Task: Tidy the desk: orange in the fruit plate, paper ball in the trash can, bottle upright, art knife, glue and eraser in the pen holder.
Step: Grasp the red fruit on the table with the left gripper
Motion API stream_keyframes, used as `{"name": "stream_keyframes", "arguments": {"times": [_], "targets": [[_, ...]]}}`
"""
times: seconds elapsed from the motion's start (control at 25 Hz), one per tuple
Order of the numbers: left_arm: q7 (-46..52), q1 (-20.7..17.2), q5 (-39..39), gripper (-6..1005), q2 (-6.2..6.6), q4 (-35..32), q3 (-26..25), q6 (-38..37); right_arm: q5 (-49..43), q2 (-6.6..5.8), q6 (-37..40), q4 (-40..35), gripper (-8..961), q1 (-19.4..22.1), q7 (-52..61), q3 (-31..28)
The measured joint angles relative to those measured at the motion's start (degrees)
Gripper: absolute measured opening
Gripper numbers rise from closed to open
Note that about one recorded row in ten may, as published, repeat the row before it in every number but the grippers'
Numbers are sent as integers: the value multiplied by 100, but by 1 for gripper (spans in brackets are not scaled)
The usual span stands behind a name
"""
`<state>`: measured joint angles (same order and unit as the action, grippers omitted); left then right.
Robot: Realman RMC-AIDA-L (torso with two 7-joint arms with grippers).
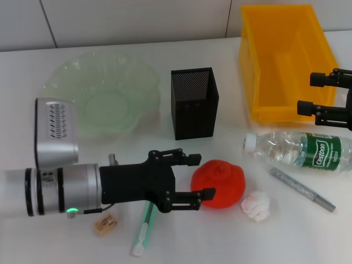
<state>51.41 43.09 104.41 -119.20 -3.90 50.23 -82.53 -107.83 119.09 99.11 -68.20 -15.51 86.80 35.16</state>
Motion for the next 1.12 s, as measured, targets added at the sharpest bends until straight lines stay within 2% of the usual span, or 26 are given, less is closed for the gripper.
{"name": "stream_keyframes", "arguments": {"times": [0.04, 0.2, 0.36, 0.56, 0.72, 0.8, 0.96, 1.0, 1.04, 1.12], "targets": [[-217, 98, -3, 687, -5, 267, -40, 127, -1, 0, -1, 0, 726, -7, 0, -1], [-547, 267, -8, 683, -6, 646, -198, 504, -2, 0, -4, 0, 726, -28, 4, 7], [-976, 360, 31, 678, -7, 926, -603, 896, -2, 0, -7, 19, 727, -40, 12, 23], [-1276, 460, 44, 673, -6, 1134, -757, 1160, -2, 0, -7, 32, 727, -40, 12, 21], [-1715, 659, 135, 669, -7, 1587, -997, 1548, -2, 0, -7, 40, 727, -29, 12, 10], [-1816, 682, 390, 666, -7, 1688, -1302, 1667, -2, 0, -6, 42, 727, -26, 12, 9], [-1841, 588, 1385, 662, -7, 1723, -2278, 1865, -2, 0, -8, 44, 727, -16, 12, 8], [-1841, 588, 1385, 661, -7, 1723, -2278, 1865, -2, 0, -10, 45, 727, -15, 12, 8], [-1842, 518, 1964, 660, -6, 1733, -2841, 1965, -2, 0, -21, 49, 727, -18, 12, 8], [-1841, 487, 2288, 658, -6, 1754, -3188, 2045, -2, 0, -25, 51, 727, -22, 12, 8]]}}
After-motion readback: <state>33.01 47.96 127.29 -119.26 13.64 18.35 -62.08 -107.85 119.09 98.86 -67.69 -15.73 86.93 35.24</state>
